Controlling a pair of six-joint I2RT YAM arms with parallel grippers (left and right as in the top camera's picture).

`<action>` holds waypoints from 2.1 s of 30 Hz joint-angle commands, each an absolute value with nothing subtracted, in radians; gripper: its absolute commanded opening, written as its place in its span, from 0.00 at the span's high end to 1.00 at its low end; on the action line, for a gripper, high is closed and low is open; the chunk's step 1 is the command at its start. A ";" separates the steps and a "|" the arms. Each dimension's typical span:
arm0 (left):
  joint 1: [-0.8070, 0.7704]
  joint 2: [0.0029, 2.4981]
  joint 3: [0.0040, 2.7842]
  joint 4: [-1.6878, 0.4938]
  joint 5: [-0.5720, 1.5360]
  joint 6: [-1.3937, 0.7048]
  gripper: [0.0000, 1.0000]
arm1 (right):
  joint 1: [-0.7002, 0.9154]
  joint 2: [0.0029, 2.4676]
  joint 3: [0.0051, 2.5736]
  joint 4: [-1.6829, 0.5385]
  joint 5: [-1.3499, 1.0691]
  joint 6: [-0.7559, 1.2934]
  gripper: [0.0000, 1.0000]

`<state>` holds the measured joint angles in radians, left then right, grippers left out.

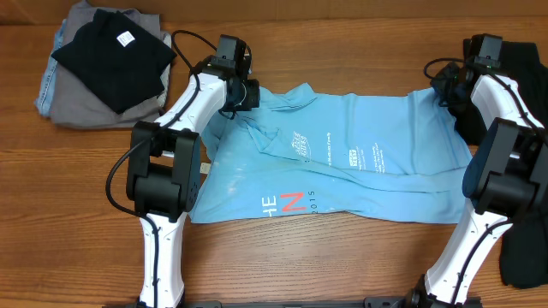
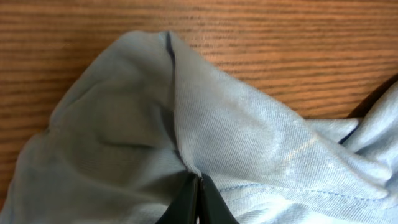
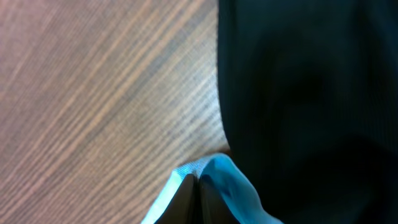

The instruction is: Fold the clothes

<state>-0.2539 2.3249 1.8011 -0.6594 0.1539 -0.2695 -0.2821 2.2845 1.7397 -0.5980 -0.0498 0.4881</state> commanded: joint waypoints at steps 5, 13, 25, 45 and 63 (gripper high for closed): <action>-0.253 2.261 1.869 -0.739 0.170 -0.256 0.96 | -0.326 2.209 1.769 -0.654 -0.173 0.506 0.96; -0.253 2.105 1.871 -0.783 0.146 -0.247 0.96 | -0.369 2.075 1.769 -0.794 -0.292 0.506 0.96; -0.176 2.012 1.871 -1.108 0.078 -0.342 0.96 | -0.457 1.993 1.769 -1.091 -0.294 0.506 0.96; 0.013 1.967 1.871 -1.356 0.083 -0.337 0.96 | -0.612 1.946 1.769 -1.295 -0.290 0.516 0.96; -0.047 1.967 1.847 -1.489 0.237 -0.212 0.96 | -0.731 1.821 1.769 -1.446 -0.194 0.532 0.96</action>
